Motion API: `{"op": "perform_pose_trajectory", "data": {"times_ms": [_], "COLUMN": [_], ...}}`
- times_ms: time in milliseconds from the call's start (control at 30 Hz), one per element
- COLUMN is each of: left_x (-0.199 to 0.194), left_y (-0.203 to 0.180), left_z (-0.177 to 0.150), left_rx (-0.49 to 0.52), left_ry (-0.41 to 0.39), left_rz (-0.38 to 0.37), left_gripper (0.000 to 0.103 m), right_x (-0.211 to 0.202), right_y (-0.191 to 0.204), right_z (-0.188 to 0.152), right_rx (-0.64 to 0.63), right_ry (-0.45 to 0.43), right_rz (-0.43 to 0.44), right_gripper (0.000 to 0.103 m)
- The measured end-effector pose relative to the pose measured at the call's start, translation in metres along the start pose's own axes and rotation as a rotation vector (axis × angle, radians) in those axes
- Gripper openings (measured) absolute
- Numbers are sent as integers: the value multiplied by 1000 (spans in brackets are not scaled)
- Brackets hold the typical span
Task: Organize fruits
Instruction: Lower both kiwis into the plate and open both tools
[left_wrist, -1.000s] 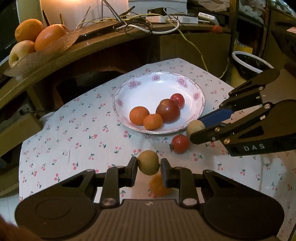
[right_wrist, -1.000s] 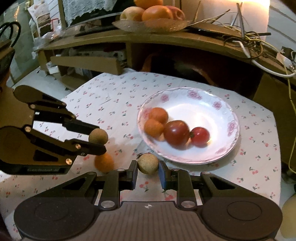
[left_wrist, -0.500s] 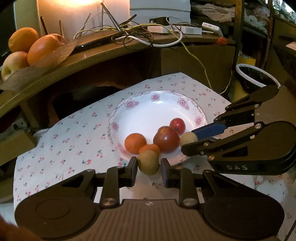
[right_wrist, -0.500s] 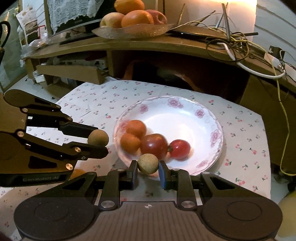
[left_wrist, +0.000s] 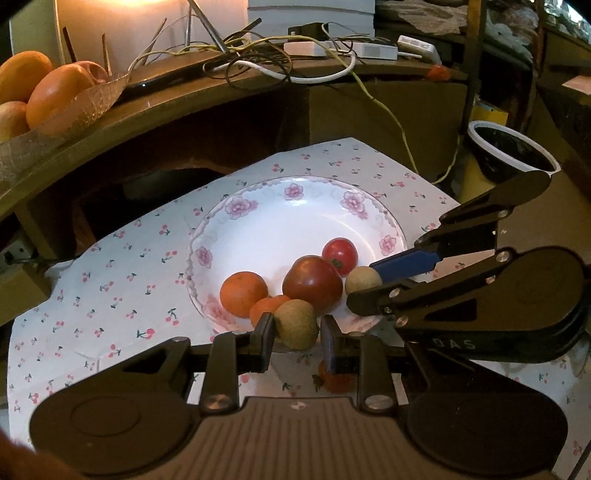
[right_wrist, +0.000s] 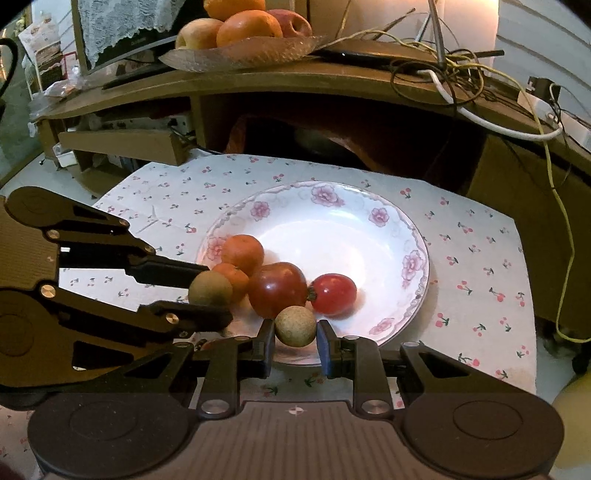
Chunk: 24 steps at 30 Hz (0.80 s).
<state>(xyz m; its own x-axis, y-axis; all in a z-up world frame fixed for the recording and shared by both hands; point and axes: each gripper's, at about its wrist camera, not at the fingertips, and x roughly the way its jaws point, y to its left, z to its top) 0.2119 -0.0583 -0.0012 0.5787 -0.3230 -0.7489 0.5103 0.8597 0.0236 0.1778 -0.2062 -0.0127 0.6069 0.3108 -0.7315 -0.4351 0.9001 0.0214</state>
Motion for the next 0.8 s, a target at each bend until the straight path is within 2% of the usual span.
{"op": "perform_pose_trajectory", "data": {"times_ms": [667, 800], "left_x": [14, 13], "left_y": [8, 9], "left_z": [1, 1], "left_rx": [-41, -44], "left_ry": [10, 9], "left_rz": [34, 38], "left_gripper": [33, 33], "right_x": [15, 15], "right_y": [-3, -3], "right_z": [3, 3], "right_rx": [5, 3], "right_ry": [4, -4], "right_rz": [-9, -13], "right_gripper": [27, 31]}}
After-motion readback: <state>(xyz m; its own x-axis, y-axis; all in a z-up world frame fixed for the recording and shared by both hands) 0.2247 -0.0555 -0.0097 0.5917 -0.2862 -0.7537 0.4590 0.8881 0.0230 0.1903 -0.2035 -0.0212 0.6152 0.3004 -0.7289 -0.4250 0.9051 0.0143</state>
